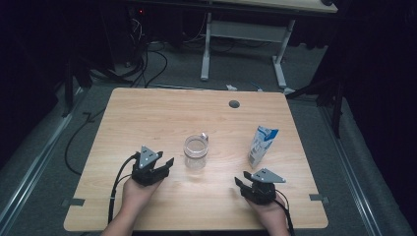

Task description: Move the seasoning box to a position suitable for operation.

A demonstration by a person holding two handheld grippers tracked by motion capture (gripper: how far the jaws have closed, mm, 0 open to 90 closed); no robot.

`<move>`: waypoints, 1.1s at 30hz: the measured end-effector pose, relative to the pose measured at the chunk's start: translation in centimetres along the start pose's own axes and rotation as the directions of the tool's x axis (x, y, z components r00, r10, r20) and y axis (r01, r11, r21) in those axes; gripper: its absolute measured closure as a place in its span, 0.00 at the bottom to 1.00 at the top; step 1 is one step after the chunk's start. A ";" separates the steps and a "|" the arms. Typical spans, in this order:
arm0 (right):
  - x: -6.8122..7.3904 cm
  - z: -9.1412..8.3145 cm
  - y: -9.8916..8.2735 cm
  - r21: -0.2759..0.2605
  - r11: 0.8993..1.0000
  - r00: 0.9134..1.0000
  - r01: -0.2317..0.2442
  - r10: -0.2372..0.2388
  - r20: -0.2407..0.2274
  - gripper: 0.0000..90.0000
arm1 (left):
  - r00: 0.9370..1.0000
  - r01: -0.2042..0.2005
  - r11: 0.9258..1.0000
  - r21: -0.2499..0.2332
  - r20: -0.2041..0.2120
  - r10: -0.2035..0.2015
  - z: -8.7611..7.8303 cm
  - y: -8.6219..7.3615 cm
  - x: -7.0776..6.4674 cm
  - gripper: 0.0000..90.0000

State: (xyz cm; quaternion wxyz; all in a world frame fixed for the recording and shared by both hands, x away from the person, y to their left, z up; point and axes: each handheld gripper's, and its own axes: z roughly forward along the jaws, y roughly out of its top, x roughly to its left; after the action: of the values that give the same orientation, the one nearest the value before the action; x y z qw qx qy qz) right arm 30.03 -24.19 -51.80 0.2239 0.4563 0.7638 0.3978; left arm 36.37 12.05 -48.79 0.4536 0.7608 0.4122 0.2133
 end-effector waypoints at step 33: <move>0.4 0.2 -0.1 -0.001 1.000 1.000 0.022 -0.022 -0.007 0.66 | 0.996 0.013 0.999 -0.040 0.088 -0.009 8.0 4.5 0.6 1.00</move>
State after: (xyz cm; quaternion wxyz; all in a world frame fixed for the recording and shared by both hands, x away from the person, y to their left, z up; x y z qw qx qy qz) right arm 29.94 -23.81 -52.03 0.2257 0.4465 0.7692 0.3975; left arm 44.26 7.31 -48.93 0.4880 0.7578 0.3915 0.1854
